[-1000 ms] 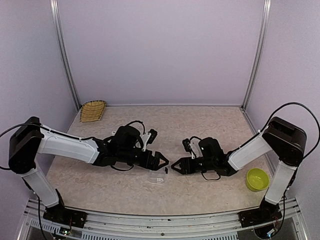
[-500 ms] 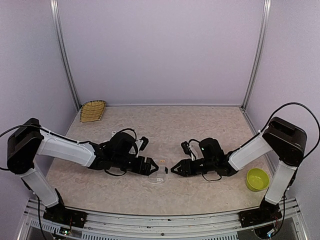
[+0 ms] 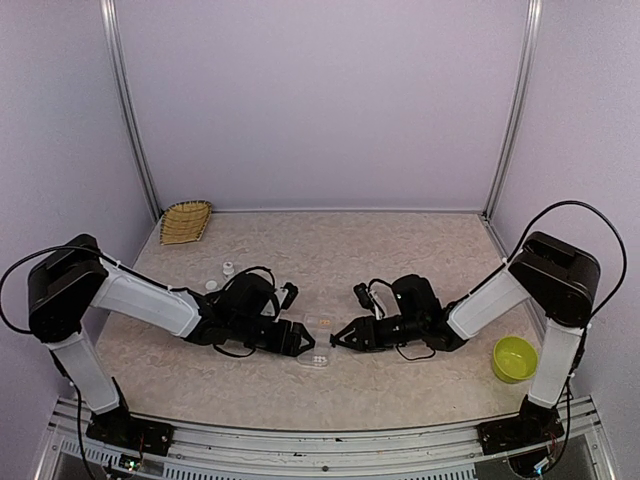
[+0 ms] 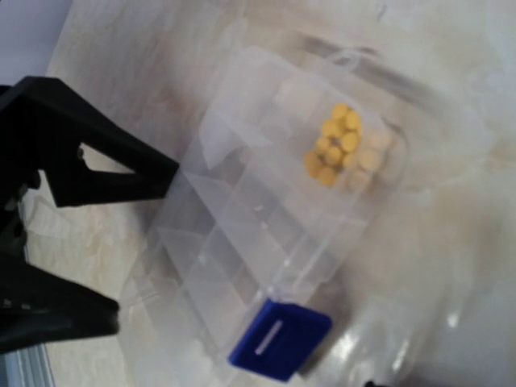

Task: Sort the pills into containers
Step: Adjust the lid of the pill container.

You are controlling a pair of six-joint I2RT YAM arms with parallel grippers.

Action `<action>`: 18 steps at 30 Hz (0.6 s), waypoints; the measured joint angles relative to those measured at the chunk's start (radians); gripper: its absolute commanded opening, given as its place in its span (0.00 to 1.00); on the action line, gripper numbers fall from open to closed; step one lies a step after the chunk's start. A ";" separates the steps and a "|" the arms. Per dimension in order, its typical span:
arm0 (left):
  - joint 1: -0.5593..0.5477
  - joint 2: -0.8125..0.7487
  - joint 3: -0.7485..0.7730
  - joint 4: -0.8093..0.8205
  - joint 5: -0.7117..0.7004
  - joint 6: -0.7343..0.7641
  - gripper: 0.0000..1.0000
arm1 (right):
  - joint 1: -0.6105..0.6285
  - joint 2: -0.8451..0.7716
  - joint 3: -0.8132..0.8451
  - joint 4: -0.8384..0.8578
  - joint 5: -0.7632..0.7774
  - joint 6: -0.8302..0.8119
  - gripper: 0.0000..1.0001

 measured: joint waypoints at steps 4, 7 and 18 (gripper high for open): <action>0.000 0.014 0.002 0.022 0.011 -0.001 0.68 | 0.001 0.016 0.008 0.018 -0.014 0.011 0.56; 0.002 0.029 0.011 0.034 0.020 -0.004 0.58 | 0.002 0.024 0.015 0.023 -0.021 0.015 0.56; 0.008 0.073 0.032 0.059 0.037 -0.026 0.39 | 0.007 0.032 0.028 0.020 -0.031 0.019 0.56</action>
